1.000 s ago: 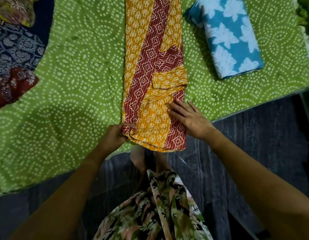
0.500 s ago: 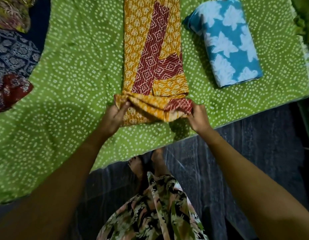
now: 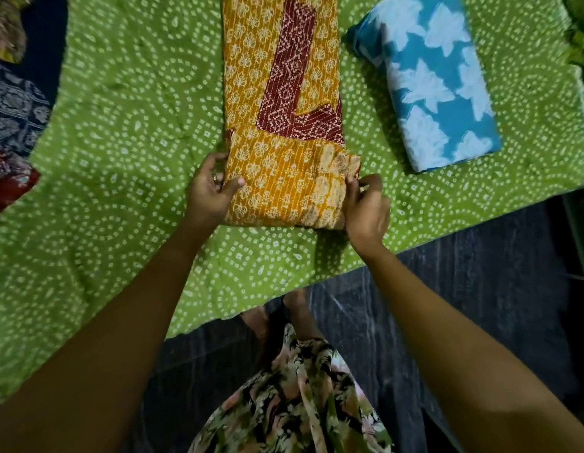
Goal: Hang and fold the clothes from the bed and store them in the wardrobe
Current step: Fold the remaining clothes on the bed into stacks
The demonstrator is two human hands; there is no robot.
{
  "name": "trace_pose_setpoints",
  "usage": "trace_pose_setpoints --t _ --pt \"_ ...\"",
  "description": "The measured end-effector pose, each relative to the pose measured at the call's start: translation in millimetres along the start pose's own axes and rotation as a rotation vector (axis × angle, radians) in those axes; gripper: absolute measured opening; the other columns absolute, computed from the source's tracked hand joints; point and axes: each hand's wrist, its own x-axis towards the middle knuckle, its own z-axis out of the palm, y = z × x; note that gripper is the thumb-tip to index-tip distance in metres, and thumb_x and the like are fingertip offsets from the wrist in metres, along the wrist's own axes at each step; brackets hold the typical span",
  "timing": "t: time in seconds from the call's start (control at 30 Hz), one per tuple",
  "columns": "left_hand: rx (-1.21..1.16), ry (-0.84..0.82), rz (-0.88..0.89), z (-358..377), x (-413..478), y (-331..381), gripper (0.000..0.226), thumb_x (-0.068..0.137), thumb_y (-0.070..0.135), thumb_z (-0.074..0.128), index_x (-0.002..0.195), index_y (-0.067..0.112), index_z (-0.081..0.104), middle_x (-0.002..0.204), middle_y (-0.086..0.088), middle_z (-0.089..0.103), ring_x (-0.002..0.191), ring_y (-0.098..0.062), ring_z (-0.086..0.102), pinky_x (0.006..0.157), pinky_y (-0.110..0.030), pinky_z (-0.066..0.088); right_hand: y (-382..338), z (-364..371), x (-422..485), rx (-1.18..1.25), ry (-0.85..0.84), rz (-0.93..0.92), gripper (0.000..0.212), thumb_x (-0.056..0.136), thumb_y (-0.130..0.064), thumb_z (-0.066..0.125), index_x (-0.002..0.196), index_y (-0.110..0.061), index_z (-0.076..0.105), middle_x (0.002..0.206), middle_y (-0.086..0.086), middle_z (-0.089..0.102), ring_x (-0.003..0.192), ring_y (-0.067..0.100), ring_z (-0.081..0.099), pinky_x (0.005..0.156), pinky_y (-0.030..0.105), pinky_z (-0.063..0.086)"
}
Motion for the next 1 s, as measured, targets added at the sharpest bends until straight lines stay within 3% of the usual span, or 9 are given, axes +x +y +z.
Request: trace_pose_setpoints --t 0.07,0.17,0.27,0.33,0.4,0.6,0.73,0.87,1.0 --pt "0.268 0.099 0.076 8 8 1 0.047 0.088 0.004 0.058 0.131 0.000 0.041 0.114 -0.010 0.057 0.094 -0.009 0.060 0.080 -0.025 0.050 -6 2 0 0.007 0.112 -0.049 0.031 0.098 -0.027 0.045 0.117 -0.004 0.051 0.103 0.018 0.063 0.089 0.033 0.061 0.065 0.032 0.039" --pt "0.827 0.314 0.336 26 10 10 0.052 0.085 0.011 0.055 0.135 0.007 0.040 0.135 -0.018 0.043 0.122 -0.029 0.044 0.103 -0.040 0.038 -17 10 1 -0.004 0.156 -0.315 0.040 0.095 -0.029 0.041 0.124 -0.002 0.051 0.128 0.022 0.051 0.113 0.034 0.053 0.091 0.049 0.046" --pt "0.960 0.001 0.648 48 12 16 0.052 0.098 0.026 0.037 0.146 0.012 0.024 0.155 -0.008 0.016 0.142 -0.023 0.014 0.115 -0.037 0.007 -35 20 0 -0.109 -0.085 -0.623 0.051 0.099 -0.035 0.031 0.142 -0.008 0.037 0.150 0.017 0.030 0.140 0.030 0.026 0.115 0.051 0.017" --pt "1.063 -0.197 0.562 46 19 -6 0.054 0.101 0.038 0.022 0.150 0.018 0.007 0.157 -0.002 -0.004 0.143 -0.014 -0.007 0.113 -0.032 -0.012 -32 30 6 -0.254 -0.383 -0.658 0.054 0.101 -0.043 0.018 0.150 -0.021 0.015 0.159 0.008 0.004 0.146 0.023 -0.001 0.116 0.047 -0.008" --pt "1.140 -0.230 0.391 37 17 -32 0.057 0.101 0.042 0.017 0.150 0.018 0.001 0.158 0.000 -0.005 0.144 -0.013 -0.009 0.113 -0.034 -0.012 -20 37 19 -0.418 -0.535 -0.650 0.054 0.099 -0.049 0.011 0.150 -0.033 0.001 0.158 0.001 -0.011 0.145 0.020 -0.015 0.112 0.047 -0.017" --pt "1.080 -0.146 0.313 34 3 -39 0.069 0.095 0.054 0.018 0.150 0.017 0.000 0.157 0.001 -0.006 0.143 -0.015 -0.011 0.115 -0.040 -0.006 -21 31 26 -0.476 -0.488 -0.681 0.067 0.093 -0.061 0.010 0.150 -0.030 -0.003 0.156 0.010 -0.018 0.144 0.026 -0.016 0.109 0.051 -0.019" --pt "1.208 -0.288 0.341 20 4 -38 0.105 0.071 0.082 0.021 0.147 0.018 -0.011 0.152 -0.004 -0.022 0.138 -0.020 -0.021 0.111 -0.045 -0.011 -1 8 4 -0.600 -0.645 -0.988 0.082 0.084 -0.071 0.007 0.149 -0.023 -0.007 0.154 0.015 -0.017 0.143 0.033 -0.014 0.113 0.053 -0.015" --pt "1.350 -0.409 0.273 28 3 -23 0.124 0.070 0.063 0.063 0.145 0.014 -0.022 0.151 -0.015 -0.028 0.139 -0.032 -0.024 0.108 -0.044 -0.015 7 5 -1 -0.683 -0.719 -0.930 0.071 0.099 -0.041 0.029 0.146 -0.022 -0.020 0.150 0.018 -0.024 0.141 0.036 -0.019 0.114 0.052 -0.012" --pt "1.424 -0.375 0.258 44 -11 -14 0.094 0.089 0.004 0.052 0.144 0.014 -0.024 0.149 -0.027 -0.024 0.137 -0.043 -0.023 0.111 -0.048 -0.012 -9 10 -10 -0.744 -0.615 -0.789 0.078 0.099 -0.031 0.038 0.145 -0.017 -0.024 0.153 0.022 -0.019 0.140 0.043 -0.016 0.114 0.059 -0.003"
